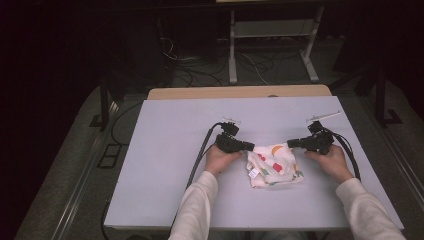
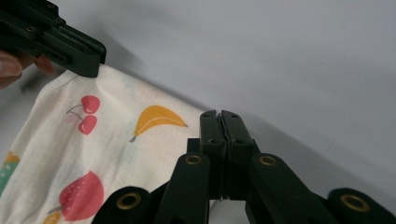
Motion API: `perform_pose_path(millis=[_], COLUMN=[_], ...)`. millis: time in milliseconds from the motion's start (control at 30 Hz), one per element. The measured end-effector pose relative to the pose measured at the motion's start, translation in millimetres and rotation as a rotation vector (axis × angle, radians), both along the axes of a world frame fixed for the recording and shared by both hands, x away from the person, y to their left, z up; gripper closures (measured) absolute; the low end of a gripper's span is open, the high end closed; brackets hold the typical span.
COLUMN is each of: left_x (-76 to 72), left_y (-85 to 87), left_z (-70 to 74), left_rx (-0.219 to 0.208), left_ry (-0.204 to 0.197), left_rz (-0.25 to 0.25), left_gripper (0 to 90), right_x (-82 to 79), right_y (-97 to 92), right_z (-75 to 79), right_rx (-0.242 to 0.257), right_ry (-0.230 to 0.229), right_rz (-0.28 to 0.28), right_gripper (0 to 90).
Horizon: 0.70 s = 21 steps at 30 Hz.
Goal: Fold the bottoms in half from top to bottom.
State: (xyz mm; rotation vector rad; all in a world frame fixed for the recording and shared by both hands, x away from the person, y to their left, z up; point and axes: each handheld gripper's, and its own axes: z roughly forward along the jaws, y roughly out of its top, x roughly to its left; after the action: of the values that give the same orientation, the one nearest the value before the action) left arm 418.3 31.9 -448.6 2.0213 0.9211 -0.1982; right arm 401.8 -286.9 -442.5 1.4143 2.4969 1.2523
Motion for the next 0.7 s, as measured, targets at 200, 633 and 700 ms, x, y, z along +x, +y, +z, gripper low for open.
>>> perform_pose_path(millis=[200,633,700], left_x=[-0.5,0.8,2.0], left_y=[12.6,31.9,35.3], left_z=[6.3,21.1,23.9], left_rx=[0.006,0.036,0.037], left_ry=[-0.022,-0.077,-0.093], left_rz=[0.015,0.032,0.034], left_gripper=[83.4,83.3,83.3], right_x=[-1.6,2.3,3.9], right_y=[9.5,30.0,33.9], right_z=[4.7,12.8,13.9], right_rx=[0.023,0.036,0.034], right_ry=[-0.017,-0.031,-0.033], right_rz=[-0.003,0.005,0.004], right_gripper=[86.9,86.9,86.9])
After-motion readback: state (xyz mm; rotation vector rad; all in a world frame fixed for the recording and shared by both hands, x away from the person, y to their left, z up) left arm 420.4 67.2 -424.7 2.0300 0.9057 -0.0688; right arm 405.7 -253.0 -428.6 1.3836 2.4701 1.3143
